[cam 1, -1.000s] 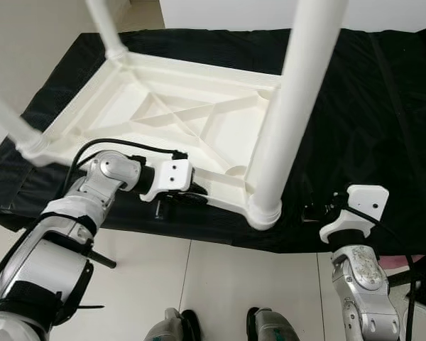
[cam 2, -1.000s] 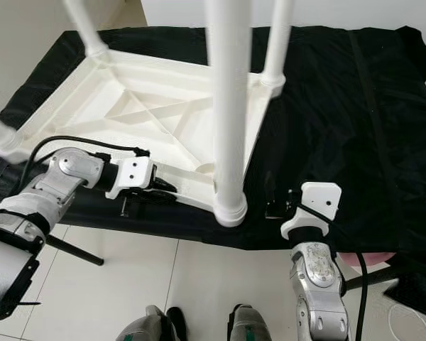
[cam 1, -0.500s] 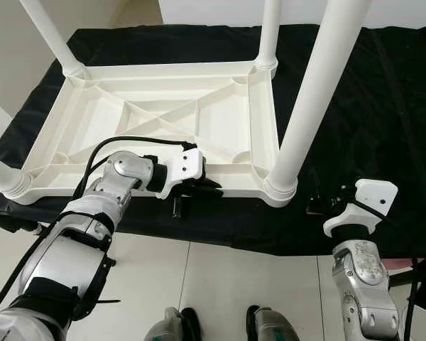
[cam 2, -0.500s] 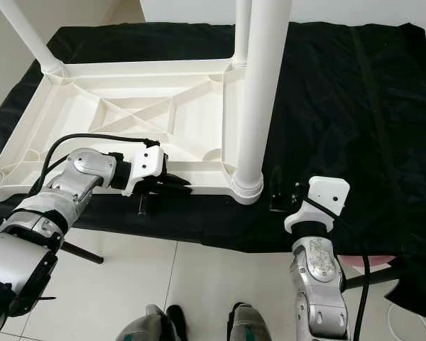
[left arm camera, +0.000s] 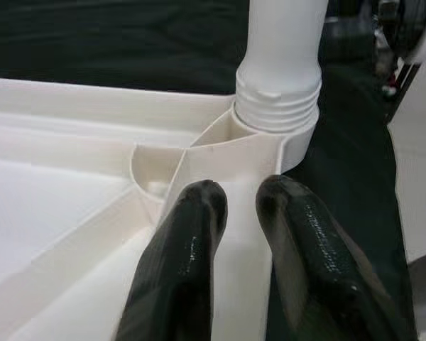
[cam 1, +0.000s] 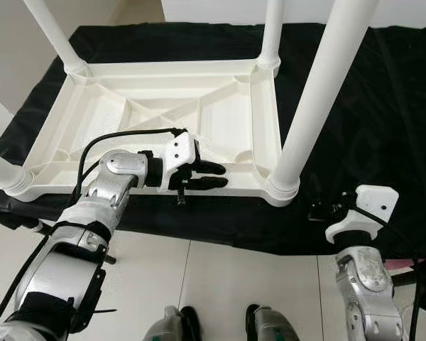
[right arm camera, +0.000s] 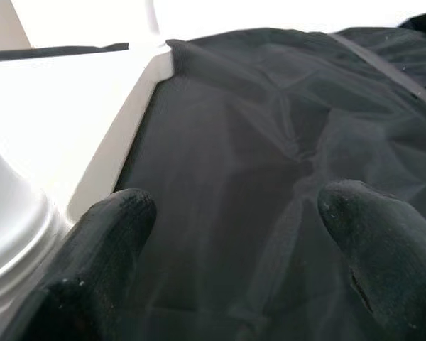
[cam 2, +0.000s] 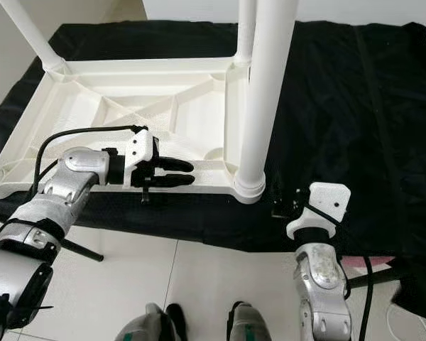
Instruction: Building children table
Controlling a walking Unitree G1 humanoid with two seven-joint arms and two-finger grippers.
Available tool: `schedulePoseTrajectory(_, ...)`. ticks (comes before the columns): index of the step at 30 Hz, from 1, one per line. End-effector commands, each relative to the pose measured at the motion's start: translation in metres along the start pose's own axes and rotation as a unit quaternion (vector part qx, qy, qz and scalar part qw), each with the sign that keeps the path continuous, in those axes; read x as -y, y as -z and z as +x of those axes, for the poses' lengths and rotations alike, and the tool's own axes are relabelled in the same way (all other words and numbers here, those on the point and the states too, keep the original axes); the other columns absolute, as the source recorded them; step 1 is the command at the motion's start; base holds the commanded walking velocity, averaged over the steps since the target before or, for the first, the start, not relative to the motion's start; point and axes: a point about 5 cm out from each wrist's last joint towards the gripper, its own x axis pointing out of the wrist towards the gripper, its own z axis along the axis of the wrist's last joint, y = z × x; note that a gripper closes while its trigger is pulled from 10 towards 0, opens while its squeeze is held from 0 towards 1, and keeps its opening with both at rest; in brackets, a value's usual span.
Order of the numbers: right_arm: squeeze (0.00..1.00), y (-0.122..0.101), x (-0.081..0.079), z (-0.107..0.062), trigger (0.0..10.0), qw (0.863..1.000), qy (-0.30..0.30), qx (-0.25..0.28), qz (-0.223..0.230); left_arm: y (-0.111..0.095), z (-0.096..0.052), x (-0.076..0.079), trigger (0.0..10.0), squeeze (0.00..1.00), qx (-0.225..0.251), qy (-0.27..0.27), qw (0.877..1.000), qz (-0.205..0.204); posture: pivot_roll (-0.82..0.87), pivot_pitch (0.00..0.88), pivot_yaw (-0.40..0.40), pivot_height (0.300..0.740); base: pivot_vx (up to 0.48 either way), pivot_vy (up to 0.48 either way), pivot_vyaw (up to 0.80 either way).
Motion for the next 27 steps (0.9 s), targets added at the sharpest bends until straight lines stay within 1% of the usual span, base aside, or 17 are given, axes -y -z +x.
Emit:
schedulePoseTrajectory(1,0.00,-0.004,0.002,-0.005,10.0,1.000,-0.024,0.006,0.019,-0.004,-0.008,-0.002,10.0,0.00,0.017,-0.059,0.998,-0.011,-0.16,0.174,0.136,0.740,0.000,0.000,0.00)
schedulePoseTrajectory(3,0.00,-0.009,0.002,-0.009,10.0,0.994,-0.099,0.002,0.038,-0.020,-0.015,-0.008,10.0,0.00,0.053,-0.122,0.991,-0.020,-0.17,0.170,0.137,0.740,0.000,0.000,0.00)
schedulePoseTrajectory(10,0.00,-0.012,0.004,-0.008,10.0,0.986,-0.164,-0.004,0.041,-0.037,-0.024,-0.013,10.0,0.00,0.079,-0.188,0.979,-0.006,-0.17,0.160,0.135,0.740,0.000,0.000,0.00)
schedulePoseTrajectory(12,0.00,-0.013,0.005,-0.006,10.0,0.981,-0.192,-0.002,0.033,-0.038,-0.036,-0.014,10.0,0.00,0.080,-0.247,0.966,-0.005,-0.16,0.147,0.127,0.740,0.000,0.000,0.00)
schedulePoseTrajectory(15,0.00,-0.013,0.005,-0.006,10.0,0.981,-0.192,-0.002,0.033,-0.038,-0.036,-0.014,10.0,0.00,0.080,-0.247,0.966,-0.005,-0.16,0.147,0.127,0.740,0.000,0.000,0.00)
schedulePoseTrajectory(16,0.00,-0.013,0.004,-0.005,10.0,0.978,-0.207,-0.003,0.031,-0.035,-0.045,-0.013,10.0,0.00,0.077,-0.283,0.956,-0.007,-0.16,0.143,0.128,0.740,0.000,0.000,0.00)
schedulePoseTrajectory(17,0.00,-0.013,0.003,-0.005,10.0,0.975,-0.221,-0.004,0.025,-0.030,-0.059,-0.012,10.0,0.00,0.063,-0.345,0.937,-0.005,-0.15,0.135,0.128,0.740,0.000,0.000,0.00)
schedulePoseTrajectory(18,0.00,-0.013,0.003,-0.005,10.0,0.975,-0.221,-0.004,0.025,-0.030,-0.059,-0.012,10.0,0.00,0.063,-0.345,0.937,-0.005,-0.15,0.135,0.128,0.740,0.000,0.000,0.00)
schedulePoseTrajectory(19,0.00,-0.012,0.003,-0.004,10.0,0.974,-0.227,-0.005,0.023,-0.024,-0.071,-0.012,10.0,0.00,0.037,-0.411,0.911,0.006,-0.15,0.135,0.128,0.740,0.000,0.000,0.00)
schedulePoseTrajectory(20,0.00,-0.012,0.003,-0.004,10.0,0.974,-0.227,-0.005,0.023,-0.024,-0.071,-0.012,10.0,0.00,0.037,-0.411,0.911,0.006,-0.15,0.135,0.128,0.740,0.000,0.000,0.00)
schedulePoseTrajectory(21,0.00,-0.012,0.003,-0.002,10.0,0.973,-0.229,-0.004,0.017,-0.018,-0.082,-0.010,10.0,0.00,0.035,-0.473,0.880,-0.005,-0.14,0.126,0.125,0.740,0.000,0.000,0.00)
schedulePoseTrajectory(22,0.00,-0.012,0.003,-0.002,10.0,0.973,-0.229,-0.004,0.017,-0.018,-0.082,-0.010,10.0,0.00,0.035,-0.473,0.880,-0.005,-0.14,0.126,0.125,0.740,0.000,0.000,0.00)
schedulePoseTrajectory(23,0.00,-0.011,0.003,0.001,10.0,0.973,-0.229,-0.004,0.019,-0.013,-0.088,-0.006,10.0,0.00,0.040,-0.518,0.854,-0.024,-0.13,0.123,0.122,0.740,0.000,0.000,0.00)
schedulePoseTrajectory(24,0.00,-0.011,0.003,0.001,10.0,0.973,-0.229,-0.004,0.019,-0.013,-0.088,-0.006,10.0,0.00,0.040,-0.518,0.854,-0.024,-0.13,0.123,0.122,0.740,0.000,0.000,0.00)
schedulePoseTrajectory(25,0.00,-0.011,0.004,0.003,10.0,0.973,-0.230,-0.003,0.019,-0.010,-0.090,0.001,10.0,0.00,0.039,-0.550,0.834,-0.038,-0.13,0.118,0.123,0.740,0.000,0.000,0.00)
schedulePoseTrajectory(26,0.00,-0.011,0.004,0.003,10.0,0.973,-0.230,-0.003,0.019,-0.010,-0.090,0.001,10.0,0.00,0.039,-0.550,0.834,-0.038,-0.13,0.118,0.123,0.740,0.000,0.000,0.00)
schedulePoseTrajectory(27,0.00,-0.011,0.003,0.005,10.0,0.973,-0.229,0.000,0.022,-0.006,-0.092,0.009,10.0,0.00,0.042,-0.574,0.816,-0.061,-0.13,0.118,0.123,0.740,0.000,0.000,0.00)
